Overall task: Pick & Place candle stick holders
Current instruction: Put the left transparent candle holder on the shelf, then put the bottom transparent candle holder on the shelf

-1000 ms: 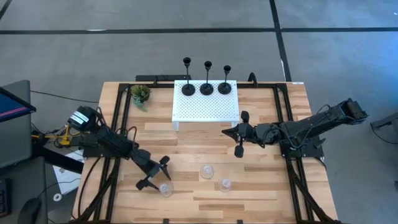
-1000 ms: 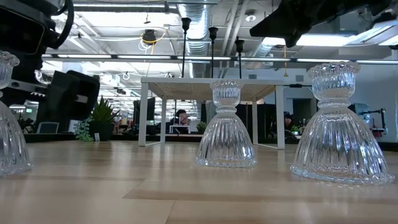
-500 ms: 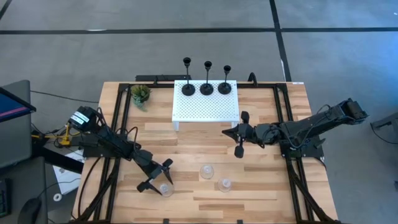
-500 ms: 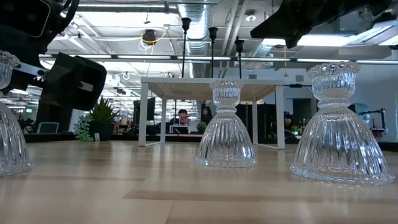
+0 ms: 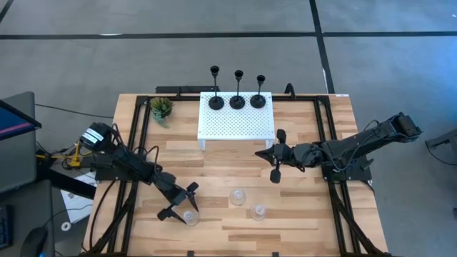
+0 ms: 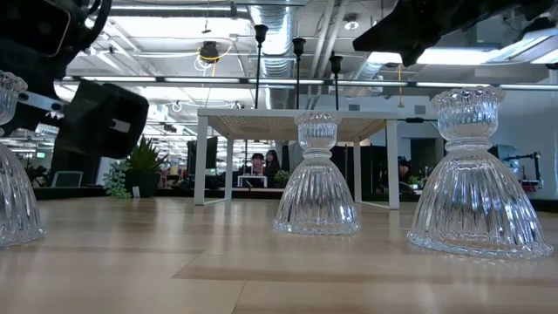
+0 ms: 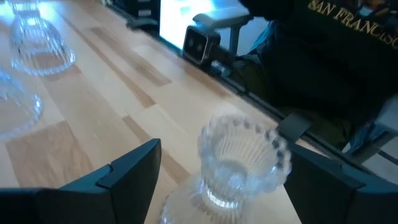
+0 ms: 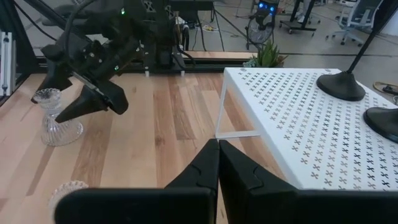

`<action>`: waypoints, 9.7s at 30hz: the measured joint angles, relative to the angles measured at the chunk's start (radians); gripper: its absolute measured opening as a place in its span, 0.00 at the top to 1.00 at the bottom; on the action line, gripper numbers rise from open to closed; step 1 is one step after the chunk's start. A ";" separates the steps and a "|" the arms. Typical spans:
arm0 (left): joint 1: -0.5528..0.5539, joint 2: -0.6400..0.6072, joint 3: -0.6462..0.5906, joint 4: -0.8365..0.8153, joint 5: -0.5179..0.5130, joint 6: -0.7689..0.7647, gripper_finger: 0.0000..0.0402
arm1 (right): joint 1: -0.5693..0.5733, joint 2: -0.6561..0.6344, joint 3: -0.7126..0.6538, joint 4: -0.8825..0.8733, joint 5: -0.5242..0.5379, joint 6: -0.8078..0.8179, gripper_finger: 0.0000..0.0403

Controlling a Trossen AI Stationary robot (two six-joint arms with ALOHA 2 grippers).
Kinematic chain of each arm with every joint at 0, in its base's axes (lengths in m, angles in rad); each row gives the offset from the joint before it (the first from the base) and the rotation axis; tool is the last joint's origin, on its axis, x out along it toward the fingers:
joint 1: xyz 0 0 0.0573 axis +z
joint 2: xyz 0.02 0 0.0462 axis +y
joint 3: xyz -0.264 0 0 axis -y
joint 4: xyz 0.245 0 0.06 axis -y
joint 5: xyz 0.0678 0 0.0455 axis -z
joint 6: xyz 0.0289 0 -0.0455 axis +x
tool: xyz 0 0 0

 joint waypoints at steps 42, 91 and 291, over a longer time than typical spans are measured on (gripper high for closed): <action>0.000 0.089 0.000 0.104 -0.001 -0.085 0.64 | 0.000 0.000 0.000 -0.004 0.000 0.000 1.00; 0.272 -0.483 0.278 -0.694 -0.341 -0.131 0.66 | -0.019 0.000 0.000 -0.165 0.004 -0.011 1.00; 0.421 -0.819 -0.008 -0.656 0.040 0.234 0.99 | 0.128 -0.002 -0.070 -0.086 0.000 0.020 1.00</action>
